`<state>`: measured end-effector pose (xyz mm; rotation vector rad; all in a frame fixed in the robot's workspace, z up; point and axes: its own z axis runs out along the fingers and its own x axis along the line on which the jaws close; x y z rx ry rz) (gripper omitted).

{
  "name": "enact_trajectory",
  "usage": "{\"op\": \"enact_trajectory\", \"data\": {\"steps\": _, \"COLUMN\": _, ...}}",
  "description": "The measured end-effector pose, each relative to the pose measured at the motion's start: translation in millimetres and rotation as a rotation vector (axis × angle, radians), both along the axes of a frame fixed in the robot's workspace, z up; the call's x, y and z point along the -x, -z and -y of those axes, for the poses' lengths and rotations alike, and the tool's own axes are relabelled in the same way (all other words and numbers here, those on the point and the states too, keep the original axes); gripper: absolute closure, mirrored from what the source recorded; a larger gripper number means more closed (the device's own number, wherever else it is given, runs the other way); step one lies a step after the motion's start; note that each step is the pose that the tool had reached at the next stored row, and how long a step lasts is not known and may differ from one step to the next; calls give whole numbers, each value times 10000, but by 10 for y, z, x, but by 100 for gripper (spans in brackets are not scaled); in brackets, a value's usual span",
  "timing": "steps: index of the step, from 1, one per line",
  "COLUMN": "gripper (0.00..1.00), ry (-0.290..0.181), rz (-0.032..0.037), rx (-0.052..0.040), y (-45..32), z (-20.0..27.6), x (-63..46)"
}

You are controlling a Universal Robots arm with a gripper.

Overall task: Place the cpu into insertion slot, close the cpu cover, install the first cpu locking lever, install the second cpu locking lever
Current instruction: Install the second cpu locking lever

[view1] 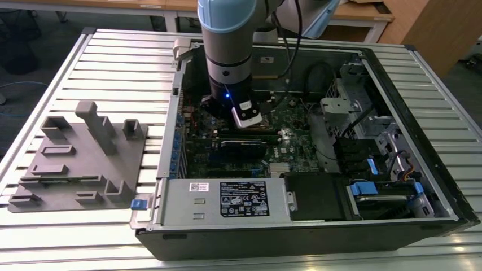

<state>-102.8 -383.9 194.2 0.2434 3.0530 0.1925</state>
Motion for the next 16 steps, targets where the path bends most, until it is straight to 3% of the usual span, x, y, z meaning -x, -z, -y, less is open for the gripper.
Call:
{"op": "enact_trajectory", "data": {"steps": 6, "gripper": 89, "ry": 2, "rz": 0, "rx": -1, "y": -67, "z": 0, "x": 1}}
{"op": "enact_trajectory", "data": {"steps": 16, "gripper": 89, "ry": 2, "rz": 0, "rx": 0, "y": -337, "z": 0, "x": 1}}
